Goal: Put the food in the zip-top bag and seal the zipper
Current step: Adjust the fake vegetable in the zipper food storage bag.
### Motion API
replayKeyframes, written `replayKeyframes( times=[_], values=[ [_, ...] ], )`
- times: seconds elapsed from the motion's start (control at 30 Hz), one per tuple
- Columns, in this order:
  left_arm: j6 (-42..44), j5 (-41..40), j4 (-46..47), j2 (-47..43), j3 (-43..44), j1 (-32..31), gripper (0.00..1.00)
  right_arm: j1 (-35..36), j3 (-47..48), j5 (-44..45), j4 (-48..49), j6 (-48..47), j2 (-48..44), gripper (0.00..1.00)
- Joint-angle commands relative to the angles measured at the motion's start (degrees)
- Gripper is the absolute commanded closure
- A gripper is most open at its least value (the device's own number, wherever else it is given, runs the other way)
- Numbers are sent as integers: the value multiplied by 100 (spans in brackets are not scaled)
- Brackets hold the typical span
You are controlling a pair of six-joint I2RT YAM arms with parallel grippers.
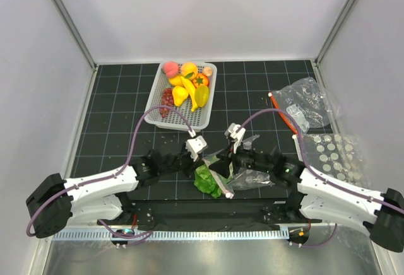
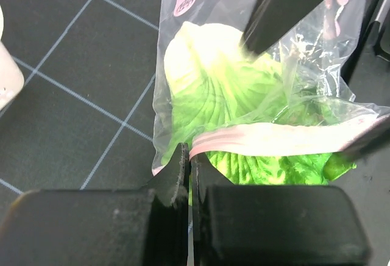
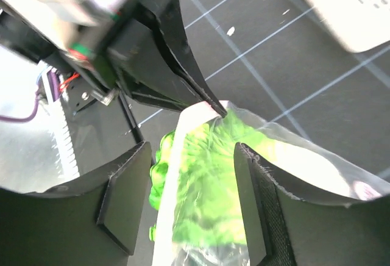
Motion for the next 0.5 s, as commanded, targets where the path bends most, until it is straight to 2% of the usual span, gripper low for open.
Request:
replayKeyframes(
  times=[0.0,0.03,0.07,0.13,0.17,0.2,0.27,0.33,0.43,0.47],
  values=[
    [-168,-182,-118,36,249,20,100,266,461,1031,-762,-276,-452,36],
    [-177,-252,-136,36,249,28,100,449,540,1198,-1103,-338,-540,36],
    [-229,-279,-179,36,266,29,100,956,707,2070,-1263,-400,-541,37],
    [-256,-323,-232,45,284,37,100,1766,892,3058,-1692,-628,-436,37],
    [-265,-358,-250,62,319,37,100,2483,1041,3454,-1791,-681,-201,37],
    [-291,-349,-320,80,337,46,100,2760,1120,4059,-1870,-716,-68,37],
    [-318,-341,-364,124,363,72,100,3496,1191,4397,-1906,-813,222,39],
    [-353,-306,-399,141,389,107,100,3929,1183,4863,-1740,-971,363,41],
    [-440,-218,-408,124,372,169,100,4028,1183,4865,-1696,-998,697,48],
    [-467,-139,-408,106,381,178,100,4028,1096,4900,-1617,-1024,785,53]
  ],
)
